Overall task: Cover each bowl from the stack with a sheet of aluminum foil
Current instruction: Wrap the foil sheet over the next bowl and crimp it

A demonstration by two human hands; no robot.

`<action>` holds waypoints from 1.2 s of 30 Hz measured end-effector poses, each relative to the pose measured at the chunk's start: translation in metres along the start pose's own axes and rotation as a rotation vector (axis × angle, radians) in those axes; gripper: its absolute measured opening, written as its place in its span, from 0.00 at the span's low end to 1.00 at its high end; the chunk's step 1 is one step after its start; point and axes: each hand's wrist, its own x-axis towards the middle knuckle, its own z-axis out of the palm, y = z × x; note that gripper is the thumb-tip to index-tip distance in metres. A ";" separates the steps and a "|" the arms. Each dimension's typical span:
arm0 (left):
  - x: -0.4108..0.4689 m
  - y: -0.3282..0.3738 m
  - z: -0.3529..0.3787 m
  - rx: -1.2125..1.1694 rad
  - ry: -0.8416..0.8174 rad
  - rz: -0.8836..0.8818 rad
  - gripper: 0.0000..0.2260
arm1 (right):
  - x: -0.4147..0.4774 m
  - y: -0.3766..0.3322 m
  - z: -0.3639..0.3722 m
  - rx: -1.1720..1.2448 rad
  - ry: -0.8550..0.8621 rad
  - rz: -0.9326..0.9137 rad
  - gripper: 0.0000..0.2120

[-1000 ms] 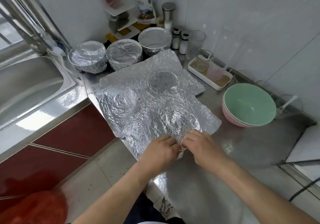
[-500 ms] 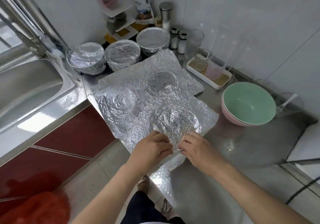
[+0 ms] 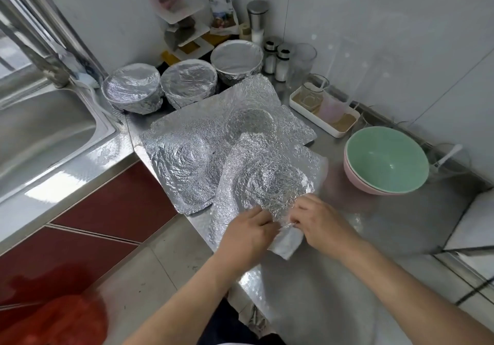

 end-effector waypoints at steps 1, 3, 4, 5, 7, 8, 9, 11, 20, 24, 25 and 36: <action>0.004 0.006 0.002 -0.014 0.008 -0.033 0.03 | 0.000 0.001 -0.006 0.011 -0.013 0.034 0.13; 0.011 0.018 0.003 -0.084 0.024 -0.108 0.09 | -0.002 0.002 -0.015 0.023 -0.024 0.096 0.11; 0.014 0.021 0.001 -0.126 0.038 -0.135 0.11 | -0.004 0.001 -0.017 0.038 -0.016 0.116 0.12; 0.014 0.023 -0.003 -0.170 0.060 -0.150 0.11 | -0.006 0.000 -0.019 0.070 0.007 0.132 0.12; 0.012 0.018 -0.010 -0.228 0.114 -0.175 0.11 | -0.006 -0.004 -0.018 0.155 0.055 0.155 0.11; 0.009 0.014 -0.013 -0.233 0.130 -0.184 0.11 | -0.006 -0.006 -0.016 0.183 0.066 0.153 0.09; 0.005 0.008 -0.015 -0.228 0.127 -0.185 0.12 | -0.006 -0.008 -0.013 0.199 0.065 0.143 0.07; -0.002 -0.003 -0.016 -0.212 0.069 -0.156 0.12 | -0.007 -0.012 -0.007 0.211 0.042 0.127 0.06; -0.005 -0.014 -0.016 -0.128 0.023 0.029 0.10 | -0.006 -0.018 0.015 -0.061 0.039 -0.010 0.13; 0.000 -0.004 -0.007 -0.071 0.051 0.067 0.09 | -0.006 -0.008 0.006 -0.073 0.045 -0.111 0.11; 0.001 -0.001 -0.005 -0.058 0.061 0.062 0.09 | -0.006 -0.005 0.004 -0.074 0.036 -0.136 0.10; -0.002 -0.002 -0.021 -0.159 0.073 -0.086 0.10 | -0.008 -0.002 -0.018 0.101 0.026 -0.021 0.08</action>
